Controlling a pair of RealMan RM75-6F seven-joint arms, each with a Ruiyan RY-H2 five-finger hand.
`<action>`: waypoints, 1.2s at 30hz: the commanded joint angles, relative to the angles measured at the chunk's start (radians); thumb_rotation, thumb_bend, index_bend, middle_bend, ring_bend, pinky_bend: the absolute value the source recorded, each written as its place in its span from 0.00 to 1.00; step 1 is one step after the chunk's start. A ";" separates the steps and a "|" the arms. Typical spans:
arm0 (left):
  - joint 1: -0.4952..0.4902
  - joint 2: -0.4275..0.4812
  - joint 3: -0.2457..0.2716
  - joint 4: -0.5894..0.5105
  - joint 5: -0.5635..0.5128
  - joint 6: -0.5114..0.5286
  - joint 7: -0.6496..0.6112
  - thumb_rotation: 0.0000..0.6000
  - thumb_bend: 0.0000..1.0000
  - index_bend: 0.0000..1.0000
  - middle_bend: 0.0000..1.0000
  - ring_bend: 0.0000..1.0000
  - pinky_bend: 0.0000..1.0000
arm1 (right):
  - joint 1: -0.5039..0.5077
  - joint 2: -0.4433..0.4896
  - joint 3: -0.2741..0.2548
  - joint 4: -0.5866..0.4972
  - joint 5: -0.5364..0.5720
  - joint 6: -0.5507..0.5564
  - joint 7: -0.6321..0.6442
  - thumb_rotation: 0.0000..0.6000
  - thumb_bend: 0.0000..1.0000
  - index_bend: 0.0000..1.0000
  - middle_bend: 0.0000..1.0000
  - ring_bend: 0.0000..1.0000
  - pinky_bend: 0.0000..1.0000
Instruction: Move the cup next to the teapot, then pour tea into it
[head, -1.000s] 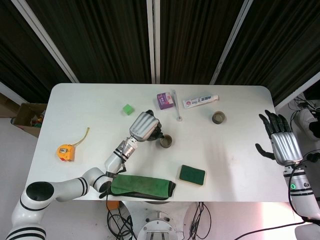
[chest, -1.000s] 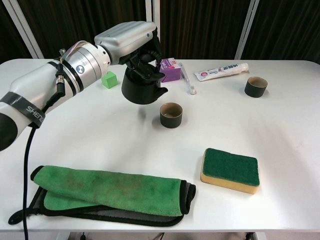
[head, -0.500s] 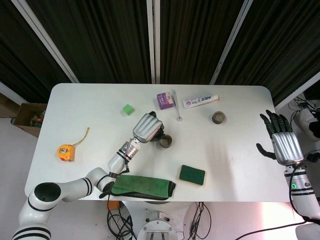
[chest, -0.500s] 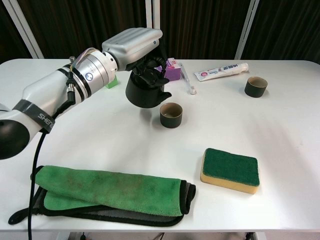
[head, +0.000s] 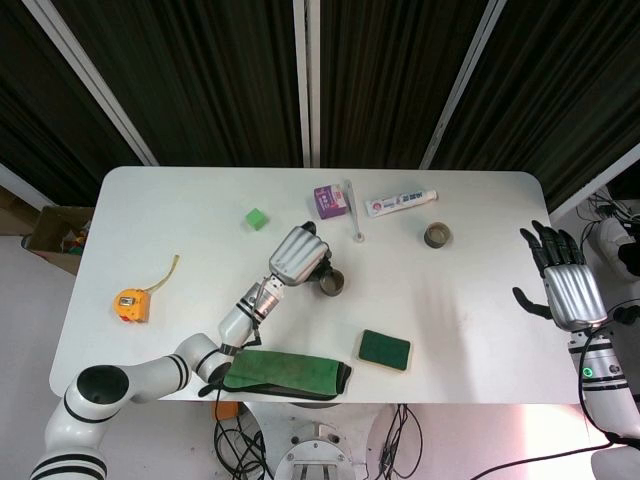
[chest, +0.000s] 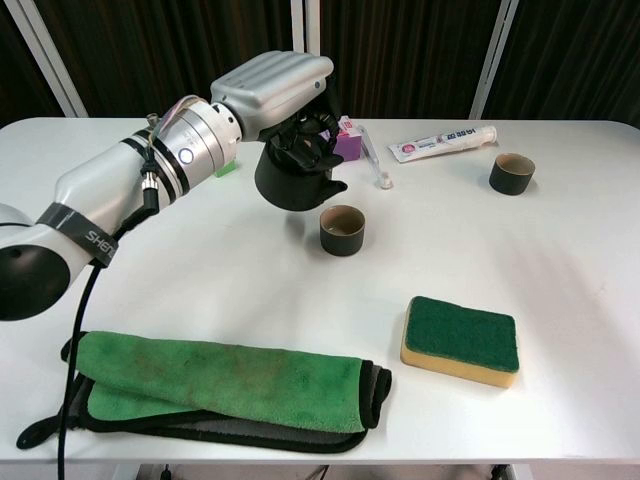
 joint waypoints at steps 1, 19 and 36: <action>-0.001 -0.004 0.004 0.007 0.005 0.005 0.003 1.00 0.28 1.00 1.00 0.98 0.42 | 0.000 0.000 0.000 0.000 0.000 0.000 0.000 1.00 0.25 0.00 0.00 0.00 0.00; -0.007 -0.023 0.028 0.062 0.049 0.046 0.020 1.00 0.28 1.00 1.00 0.98 0.42 | 0.002 -0.003 -0.002 0.001 0.000 -0.007 -0.003 1.00 0.25 0.00 0.00 0.00 0.00; -0.009 -0.031 0.032 0.083 0.068 0.077 0.036 1.00 0.29 1.00 1.00 0.98 0.42 | 0.004 -0.002 -0.001 -0.003 -0.001 -0.009 -0.008 1.00 0.25 0.00 0.00 0.00 0.00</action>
